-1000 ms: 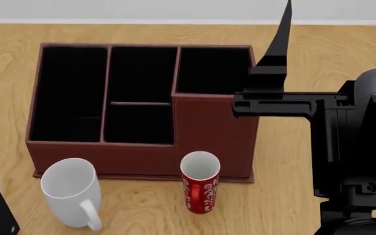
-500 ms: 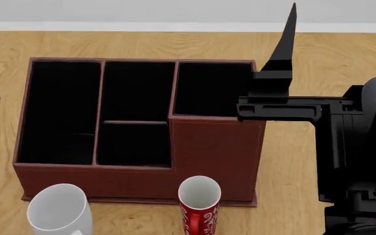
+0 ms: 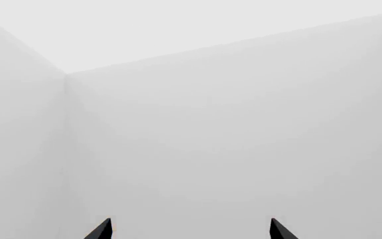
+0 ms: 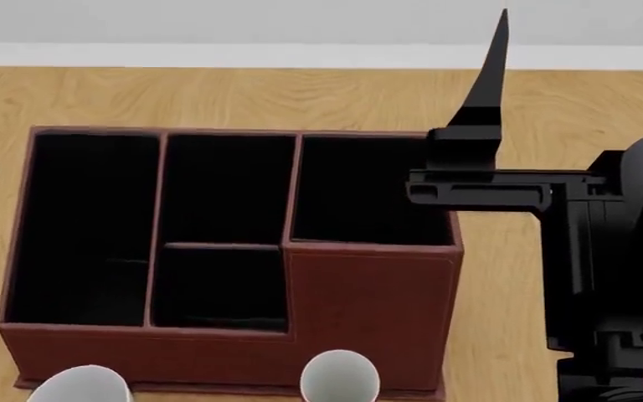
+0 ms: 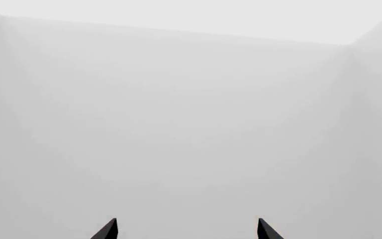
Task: Pick up the white mug and place it to the right of the caddy.
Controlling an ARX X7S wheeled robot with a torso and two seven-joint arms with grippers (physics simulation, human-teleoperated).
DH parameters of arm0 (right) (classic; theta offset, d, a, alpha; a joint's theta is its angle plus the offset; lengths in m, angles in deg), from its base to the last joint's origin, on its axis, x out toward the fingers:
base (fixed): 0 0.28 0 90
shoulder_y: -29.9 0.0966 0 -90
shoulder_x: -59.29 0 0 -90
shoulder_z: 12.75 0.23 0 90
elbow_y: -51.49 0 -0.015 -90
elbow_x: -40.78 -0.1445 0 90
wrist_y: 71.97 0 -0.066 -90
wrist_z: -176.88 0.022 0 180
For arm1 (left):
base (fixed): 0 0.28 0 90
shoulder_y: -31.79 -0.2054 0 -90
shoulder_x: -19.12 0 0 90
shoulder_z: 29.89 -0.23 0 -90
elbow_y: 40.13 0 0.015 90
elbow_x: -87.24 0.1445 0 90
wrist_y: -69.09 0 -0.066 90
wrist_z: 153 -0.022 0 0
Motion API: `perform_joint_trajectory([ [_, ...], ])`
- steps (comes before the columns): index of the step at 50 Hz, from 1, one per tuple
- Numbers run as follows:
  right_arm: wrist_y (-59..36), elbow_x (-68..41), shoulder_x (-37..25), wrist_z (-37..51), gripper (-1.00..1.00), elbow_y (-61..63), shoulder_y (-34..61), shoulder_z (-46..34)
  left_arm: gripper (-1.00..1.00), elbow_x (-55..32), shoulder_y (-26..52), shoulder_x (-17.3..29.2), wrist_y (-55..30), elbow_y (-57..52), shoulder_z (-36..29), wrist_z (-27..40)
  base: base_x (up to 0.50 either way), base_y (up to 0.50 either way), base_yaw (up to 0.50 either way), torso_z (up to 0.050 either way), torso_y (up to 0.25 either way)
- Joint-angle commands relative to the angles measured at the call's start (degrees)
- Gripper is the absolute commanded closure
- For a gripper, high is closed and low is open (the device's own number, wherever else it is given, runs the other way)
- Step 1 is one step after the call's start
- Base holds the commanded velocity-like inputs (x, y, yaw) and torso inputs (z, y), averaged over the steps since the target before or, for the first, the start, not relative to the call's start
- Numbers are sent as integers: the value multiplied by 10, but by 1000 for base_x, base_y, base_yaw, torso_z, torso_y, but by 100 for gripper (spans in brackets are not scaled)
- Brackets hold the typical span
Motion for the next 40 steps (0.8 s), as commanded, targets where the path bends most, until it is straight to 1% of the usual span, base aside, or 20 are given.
perform_joint_trajectory([
  [1, 0, -3, -2, 3, -100, 3, -2, -2, -100, -3, -3, 2, 3, -2, 2, 2, 195, 0, 0, 0, 0],
  [14, 4, -5, -5, 7, -100, 4, -6, -1, -100, -8, -5, 3, 0, -5, 5, 6, 190, 0, 0, 0, 1],
  [40, -6, -20, -12, 15, -100, 21, -8, 20, -100, -21, -13, 8, -12, -22, 15, 12, -1, 0, 0, 0, 0],
])
